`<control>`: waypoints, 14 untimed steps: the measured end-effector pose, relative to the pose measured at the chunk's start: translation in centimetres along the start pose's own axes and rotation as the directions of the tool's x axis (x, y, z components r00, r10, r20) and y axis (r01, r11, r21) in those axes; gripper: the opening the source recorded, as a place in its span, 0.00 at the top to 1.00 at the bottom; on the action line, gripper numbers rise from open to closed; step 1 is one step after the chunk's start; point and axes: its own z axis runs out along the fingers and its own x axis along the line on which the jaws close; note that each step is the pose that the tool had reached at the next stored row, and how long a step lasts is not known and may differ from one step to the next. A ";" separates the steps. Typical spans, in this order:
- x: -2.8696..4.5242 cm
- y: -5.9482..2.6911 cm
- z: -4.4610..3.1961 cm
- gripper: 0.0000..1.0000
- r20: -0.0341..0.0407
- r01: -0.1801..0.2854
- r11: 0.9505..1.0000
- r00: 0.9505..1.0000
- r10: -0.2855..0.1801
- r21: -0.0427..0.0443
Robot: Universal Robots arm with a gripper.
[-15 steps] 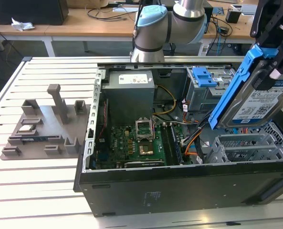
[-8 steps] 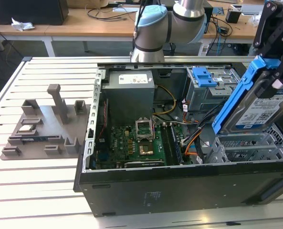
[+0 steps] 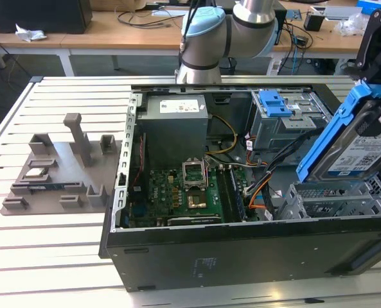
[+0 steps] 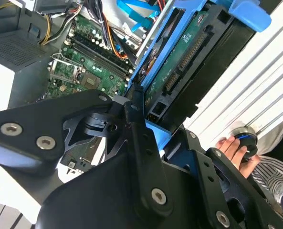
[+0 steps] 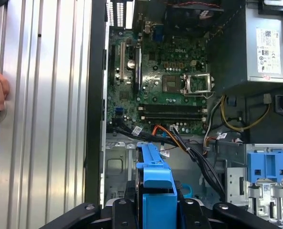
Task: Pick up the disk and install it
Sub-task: 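Pick up the disk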
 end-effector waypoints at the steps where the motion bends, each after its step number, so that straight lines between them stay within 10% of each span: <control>1: 0.01 -0.11 0.03 0.63 0.000 0.000 1.000 1.000 0.000 0.000; 14: 0.10 -1.14 0.72 0.63 -0.008 -0.031 1.000 0.999 0.031 0.002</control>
